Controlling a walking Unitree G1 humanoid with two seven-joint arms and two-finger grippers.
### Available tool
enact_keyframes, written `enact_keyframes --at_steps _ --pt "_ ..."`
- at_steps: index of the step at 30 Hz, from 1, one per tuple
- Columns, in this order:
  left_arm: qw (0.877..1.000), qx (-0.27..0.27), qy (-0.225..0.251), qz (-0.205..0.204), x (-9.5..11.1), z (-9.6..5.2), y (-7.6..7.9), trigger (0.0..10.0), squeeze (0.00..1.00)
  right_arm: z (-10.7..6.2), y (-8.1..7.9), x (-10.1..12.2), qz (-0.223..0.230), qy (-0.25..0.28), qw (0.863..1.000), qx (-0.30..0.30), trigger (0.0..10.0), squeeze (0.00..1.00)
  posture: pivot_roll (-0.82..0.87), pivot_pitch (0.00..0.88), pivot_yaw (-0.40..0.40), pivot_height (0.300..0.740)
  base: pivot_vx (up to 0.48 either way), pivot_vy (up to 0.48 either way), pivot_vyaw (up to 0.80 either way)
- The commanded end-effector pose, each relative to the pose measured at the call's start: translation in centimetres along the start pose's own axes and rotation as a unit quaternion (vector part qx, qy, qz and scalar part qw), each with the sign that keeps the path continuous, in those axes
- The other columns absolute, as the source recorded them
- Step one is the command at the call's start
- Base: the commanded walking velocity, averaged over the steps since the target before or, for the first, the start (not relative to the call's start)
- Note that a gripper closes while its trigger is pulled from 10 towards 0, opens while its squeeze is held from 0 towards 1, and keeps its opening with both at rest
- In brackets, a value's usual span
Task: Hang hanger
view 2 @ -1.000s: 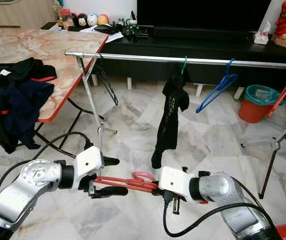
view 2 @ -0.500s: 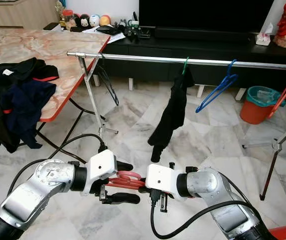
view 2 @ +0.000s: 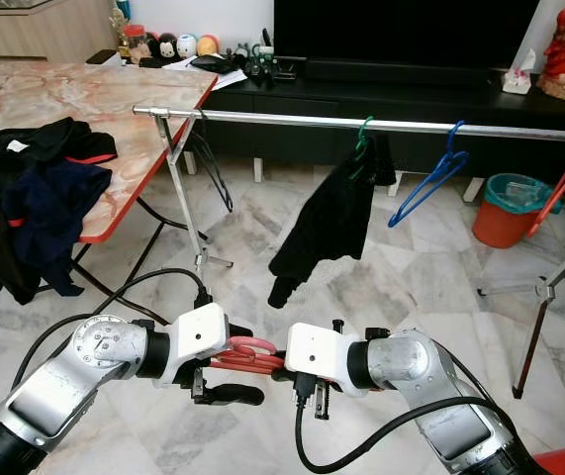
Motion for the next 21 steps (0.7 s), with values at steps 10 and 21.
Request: enact_keyframes --at_steps 10,21 --pt "1.000 -0.009 -0.013 0.006 -0.32 0.06 -0.14 0.0 0.00 -0.25 -0.24 1.00 -0.017 0.010 1.000 -0.002 10.0 0.00 -0.11 0.000 0.000 0.740 0.000 0.000 0.00" --pt "1.000 -0.017 -0.017 0.007 -0.51 -0.05 -0.02 0.0 0.00 -0.51 0.03 0.97 -0.016 0.009 1.000 -0.008 10.0 0.00 -0.11 0.000 0.002 0.740 0.000 0.000 0.00"
Point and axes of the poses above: a point about 5 cm out from each wrist's last joint towards the gripper, its own z axis pointing out of the wrist towards the gripper, its own x axis along the axis of the wrist's last joint, y = z × x, the point moved 2 cm from there along z, pointing out of the wrist towards the gripper, and after that the axes turned 14 degrees about z, right-handed, at the moved point
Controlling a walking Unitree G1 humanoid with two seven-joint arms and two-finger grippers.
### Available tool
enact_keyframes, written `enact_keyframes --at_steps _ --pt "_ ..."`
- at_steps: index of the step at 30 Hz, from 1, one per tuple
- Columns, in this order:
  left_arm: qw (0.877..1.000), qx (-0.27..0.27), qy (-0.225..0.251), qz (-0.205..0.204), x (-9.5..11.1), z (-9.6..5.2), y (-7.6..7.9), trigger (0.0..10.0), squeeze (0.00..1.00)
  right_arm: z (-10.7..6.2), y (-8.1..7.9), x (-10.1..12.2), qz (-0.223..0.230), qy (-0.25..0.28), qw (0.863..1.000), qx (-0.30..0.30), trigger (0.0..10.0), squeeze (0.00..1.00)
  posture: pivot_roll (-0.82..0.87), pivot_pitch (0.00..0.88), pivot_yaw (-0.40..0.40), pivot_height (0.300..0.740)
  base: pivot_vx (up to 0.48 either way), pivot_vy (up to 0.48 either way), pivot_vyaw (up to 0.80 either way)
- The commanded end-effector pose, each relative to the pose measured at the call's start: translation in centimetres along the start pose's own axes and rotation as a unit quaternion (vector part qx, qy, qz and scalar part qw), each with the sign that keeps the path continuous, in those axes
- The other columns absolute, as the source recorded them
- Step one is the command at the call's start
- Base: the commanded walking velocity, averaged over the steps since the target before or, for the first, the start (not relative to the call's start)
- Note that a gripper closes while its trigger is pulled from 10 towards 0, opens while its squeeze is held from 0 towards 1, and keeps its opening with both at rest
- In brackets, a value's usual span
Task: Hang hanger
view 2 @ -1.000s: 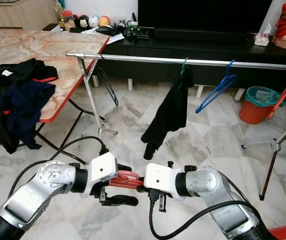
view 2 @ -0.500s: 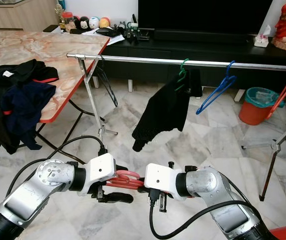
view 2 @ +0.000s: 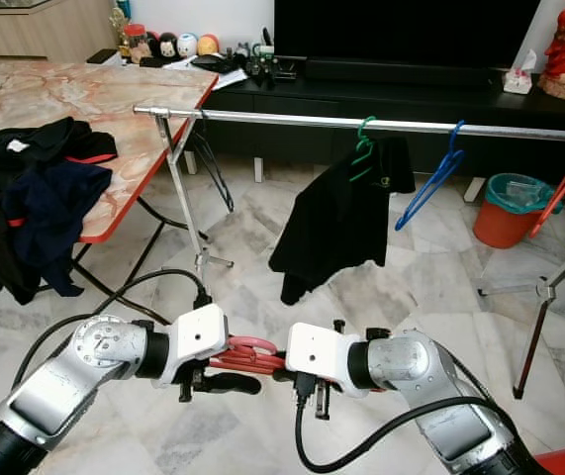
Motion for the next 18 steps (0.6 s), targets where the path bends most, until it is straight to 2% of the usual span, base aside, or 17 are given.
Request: enact_keyframes --at_steps 1,17,18 --pt "1.000 -0.010 -0.013 0.010 -0.17 -0.05 0.03 0.0 0.00 -0.44 0.08 0.96 -0.019 0.013 1.000 -0.008 10.0 0.00 -0.10 0.000 0.001 0.740 0.000 0.000 0.00" --pt "1.000 -0.017 -0.010 0.014 -0.11 -0.19 0.04 0.0 0.00 -0.73 0.61 0.74 -0.009 0.020 1.000 -0.020 10.0 0.00 -0.10 0.000 0.002 0.740 0.000 0.000 0.00" --pt "1.000 -0.018 -0.010 0.015 -0.11 -0.20 0.04 0.0 0.00 -0.71 0.68 0.77 -0.008 0.023 0.999 -0.022 10.0 0.27 -0.11 0.000 0.003 0.740 0.000 0.000 0.00"
Point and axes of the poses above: a point about 5 cm out from each wrist's last joint towards the gripper, its own z axis pointing out of the wrist towards the gripper, its own x axis along the axis of the wrist's last joint, y = z × x, the point moved 2 cm from there along z, pointing out of the wrist towards the gripper, and after that the axes turned 14 degrees about z, right-handed, at the moved point
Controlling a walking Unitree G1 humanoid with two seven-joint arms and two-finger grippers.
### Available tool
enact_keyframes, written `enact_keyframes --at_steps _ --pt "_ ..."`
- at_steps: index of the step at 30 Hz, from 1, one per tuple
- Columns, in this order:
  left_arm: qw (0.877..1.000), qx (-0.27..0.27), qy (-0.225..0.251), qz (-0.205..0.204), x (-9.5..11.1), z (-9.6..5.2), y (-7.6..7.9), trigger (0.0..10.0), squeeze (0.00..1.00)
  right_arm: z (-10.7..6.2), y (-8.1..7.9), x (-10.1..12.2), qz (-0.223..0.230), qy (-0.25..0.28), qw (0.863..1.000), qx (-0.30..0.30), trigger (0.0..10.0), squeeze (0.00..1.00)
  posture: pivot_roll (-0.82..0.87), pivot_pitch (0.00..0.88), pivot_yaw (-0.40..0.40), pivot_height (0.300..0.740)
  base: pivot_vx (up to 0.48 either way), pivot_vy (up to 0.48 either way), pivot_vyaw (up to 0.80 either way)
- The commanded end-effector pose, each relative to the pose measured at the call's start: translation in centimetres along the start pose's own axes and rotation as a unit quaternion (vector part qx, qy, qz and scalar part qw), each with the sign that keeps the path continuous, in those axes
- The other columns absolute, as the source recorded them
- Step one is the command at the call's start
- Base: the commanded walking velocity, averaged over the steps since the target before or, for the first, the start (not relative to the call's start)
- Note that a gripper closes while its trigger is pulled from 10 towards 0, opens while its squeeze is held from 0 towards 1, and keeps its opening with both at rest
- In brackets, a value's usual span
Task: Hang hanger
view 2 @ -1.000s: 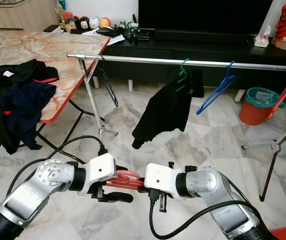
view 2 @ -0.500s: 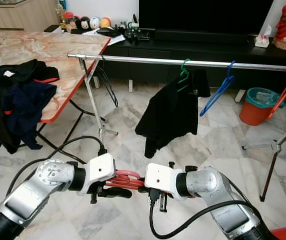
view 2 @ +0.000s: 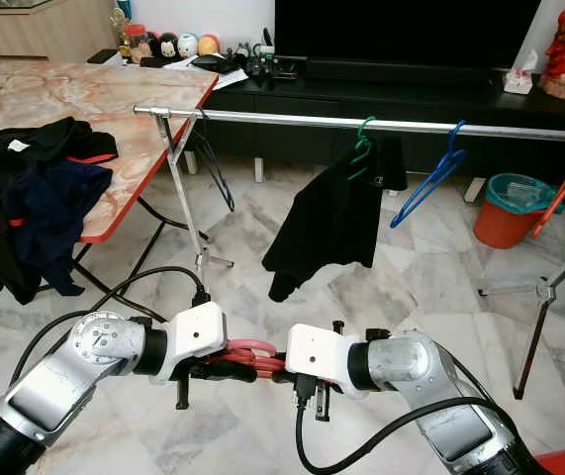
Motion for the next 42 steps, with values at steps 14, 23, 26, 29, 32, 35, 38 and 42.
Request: enact_keyframes --at_steps 14,23,26,29,32,35,38,42 --pt "0.999 -0.032 -0.012 0.007 -0.5 -0.3 0.5 0.0 0.00 -0.9 0.3 0.4 -0.001 0.015 1.000 0.006 10.0 1.00 -0.11 0.000 0.003 0.740 0.000 0.000 0.00" --pt "0.999 -0.033 -0.031 0.020 -1.1 -0.9 -0.1 0.0 0.00 -1.8 0.3 0.2 -0.002 0.007 1.000 0.026 10.0 1.00 -0.11 0.000 0.005 0.740 0.000 0.000 0.00" --pt "0.998 -0.024 -0.049 0.019 -1.8 -1.5 -0.3 0.0 0.00 -2.4 1.2 -0.3 0.003 0.001 1.000 -0.005 10.0 1.00 -0.11 0.000 0.005 0.740 0.000 0.000 0.00" --pt "0.998 -0.013 -0.061 0.013 -2.5 -2.1 -0.5 0.0 0.00 -2.9 2.0 -0.9 0.011 -0.001 0.999 -0.033 10.0 0.88 -0.11 0.000 0.005 0.740 0.000 0.000 0.00" --pt "0.997 0.002 -0.077 0.002 -3.2 -3.1 -0.7 0.0 0.00 -3.6 3.6 -0.8 0.031 0.027 0.995 -0.091 10.0 0.00 -0.11 0.000 0.008 0.740 0.000 0.000 0.00" --pt "0.994 0.033 -0.105 -0.015 -4.6 -4.4 -0.9 0.0 0.00 -4.7 6.7 -0.6 0.077 0.081 0.972 -0.209 10.0 0.00 -0.11 0.000 0.010 0.740 0.000 0.000 0.00" --pt "0.988 0.103 -0.110 -0.040 -5.5 -5.2 -1.5 0.8 0.00 -5.4 8.8 -1.8 0.145 0.109 0.934 -0.307 10.0 0.00 -0.11 0.000 0.014 0.740 0.000 0.000 0.00" --pt "0.975 0.181 -0.096 -0.082 -5.9 -5.8 -1.9 10.0 0.00 -5.4 10.3 -6.6 0.278 0.083 0.855 -0.429 10.0 0.00 -0.11 0.000 0.015 0.740 0.000 0.000 0.00"
Point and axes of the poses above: a point about 5 cm out from each wrist's last joint towards the gripper, its own z axis pointing out of the wrist towards the gripper, its own x axis along the axis of the wrist's last joint, y = z × x, the point moved 2 cm from there along z, pointing out of the wrist towards the gripper, and after that the axes turned 14 degrees about z, right-handed, at the moved point
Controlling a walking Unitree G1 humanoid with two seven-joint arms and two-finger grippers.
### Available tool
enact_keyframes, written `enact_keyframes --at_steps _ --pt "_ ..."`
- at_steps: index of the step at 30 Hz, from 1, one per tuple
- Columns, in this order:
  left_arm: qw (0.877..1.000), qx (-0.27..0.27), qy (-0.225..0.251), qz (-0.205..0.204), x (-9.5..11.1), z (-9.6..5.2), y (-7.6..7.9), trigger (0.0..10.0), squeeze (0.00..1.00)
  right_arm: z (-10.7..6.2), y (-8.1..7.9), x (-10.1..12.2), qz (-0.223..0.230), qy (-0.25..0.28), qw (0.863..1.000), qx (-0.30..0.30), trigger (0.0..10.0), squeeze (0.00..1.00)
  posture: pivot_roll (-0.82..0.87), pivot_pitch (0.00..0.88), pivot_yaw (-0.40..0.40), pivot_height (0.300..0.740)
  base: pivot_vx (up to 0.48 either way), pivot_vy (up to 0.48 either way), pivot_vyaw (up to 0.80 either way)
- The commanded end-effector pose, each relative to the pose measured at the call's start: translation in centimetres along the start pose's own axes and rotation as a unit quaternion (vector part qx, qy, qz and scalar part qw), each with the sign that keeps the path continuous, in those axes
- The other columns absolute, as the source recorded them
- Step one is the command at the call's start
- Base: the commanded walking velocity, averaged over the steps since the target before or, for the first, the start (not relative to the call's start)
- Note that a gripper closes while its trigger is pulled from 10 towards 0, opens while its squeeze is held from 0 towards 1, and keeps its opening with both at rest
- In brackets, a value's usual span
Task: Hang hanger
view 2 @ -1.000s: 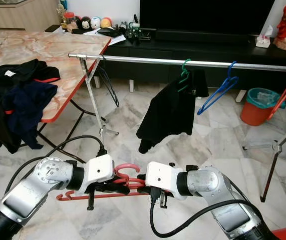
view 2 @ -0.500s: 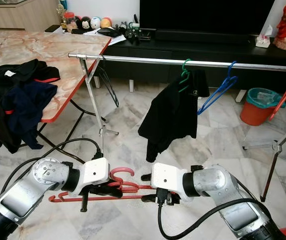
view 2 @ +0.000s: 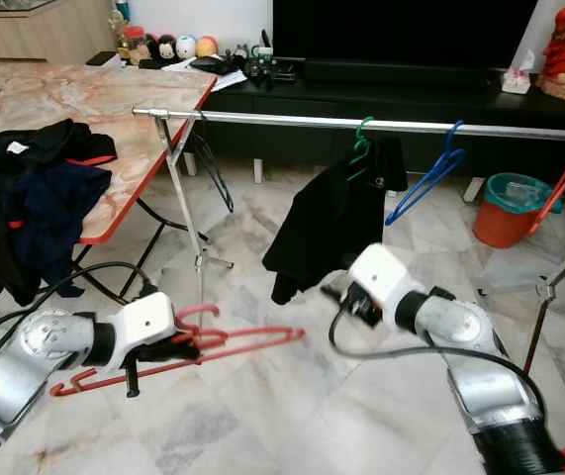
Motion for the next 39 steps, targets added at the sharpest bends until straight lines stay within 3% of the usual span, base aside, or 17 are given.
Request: enact_keyframes --at_steps 1,4,7,8,10,13,16,18,19,21,25,29,39 --pt "0.999 0.040 0.013 -0.018 0.3 -0.3 -0.7 10.0 0.00 0.2 1.0 -2.0 0.050 -0.017 0.997 -0.054 10.0 0.00 -0.12 0.000 0.016 0.740 0.000 0.000 0.00" --pt "0.996 0.081 0.024 -0.038 0.6 -0.2 -1.1 10.0 0.00 0.5 0.8 -3.8 0.089 -0.021 0.993 -0.074 10.0 0.00 -0.12 0.000 0.020 0.740 0.000 0.000 0.00" --pt "0.982 0.169 0.034 -0.079 0.8 0.4 -2.1 10.0 0.00 0.6 0.2 -8.1 0.139 -0.059 0.981 -0.120 10.0 0.00 -0.13 0.000 0.024 0.740 0.000 0.000 0.00" --pt "0.971 0.210 0.035 -0.110 0.8 0.6 -2.5 10.0 0.00 0.3 0.0 -10.6 0.181 -0.082 0.967 -0.159 10.0 0.00 -0.13 0.000 0.025 0.740 0.000 0.000 0.00" --pt "0.965 0.228 0.036 -0.122 0.6 0.6 -2.5 10.0 0.00 0.0 -0.1 -12.1 0.201 -0.099 0.958 -0.179 10.0 0.00 -0.13 0.000 0.024 0.740 0.000 0.000 0.00" --pt "0.955 0.262 0.036 -0.136 0.1 0.4 -2.7 10.0 0.00 -0.8 -0.6 -14.7 0.315 -0.110 0.921 -0.202 10.0 0.00 -0.13 0.000 0.024 0.740 0.000 0.000 0.00" --pt "0.941 0.290 0.029 -0.171 -1.2 0.3 -2.4 10.0 0.00 -2.2 -0.9 -17.7 0.301 -0.151 0.913 -0.232 10.0 0.00 -0.15 0.000 0.031 0.740 0.000 0.000 0.00" --pt "0.936 0.302 0.026 -0.179 -1.6 0.6 -2.0 10.0 0.00 -3.6 -1.9 -20.3 0.306 -0.191 0.900 -0.244 10.0 0.00 -0.14 0.000 0.025 0.740 0.000 0.000 0.00" --pt "0.936 0.302 0.026 -0.179 -1.6 0.6 -2.0 10.0 0.00 -3.6 -1.9 -20.3 0.306 -0.191 0.900 -0.244 10.0 0.00 -0.14 0.000 0.025 0.740 0.000 0.000 0.00" --pt "0.923 0.330 0.028 -0.195 -1.9 0.5 -1.9 10.0 0.00 -5.6 -2.9 -23.1 0.301 -0.244 0.882 -0.270 10.0 0.00 -0.12 0.000 0.022 0.740 0.000 0.000 0.00" --pt "0.906 0.360 0.015 -0.225 -2.9 0.5 -1.8 10.0 0.00 -7.0 -3.6 -24.7 0.331 -0.257 0.855 -0.306 10.0 0.00 -0.12 0.000 0.023 0.740 0.000 0.000 0.00" --pt "0.898 0.367 0.013 -0.243 -3.5 0.9 -1.3 10.0 0.00 -7.6 -4.2 -25.4 0.323 -0.272 0.857 -0.294 10.0 0.00 -0.12 0.000 0.030 0.740 0.000 0.000 0.00" --pt "0.894 0.377 -0.010 -0.243 -5.3 0.9 -0.6 10.0 0.00 -8.2 -4.4 -26.0 0.308 -0.284 0.862 -0.286 10.0 0.00 -0.10 0.000 0.006 0.740 0.000 0.000 0.00"
Point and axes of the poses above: a point about 5 cm out from each wrist's last joint towards the gripper, its own z axis pointing out of the wrist towards the gripper, its own x axis along the axis of the wrist's last joint, y = z × x, the point moved 2 cm from there along z, pointing out of the wrist towards the gripper, and after that the axes turned 14 degrees about z, right-handed, at the moved point
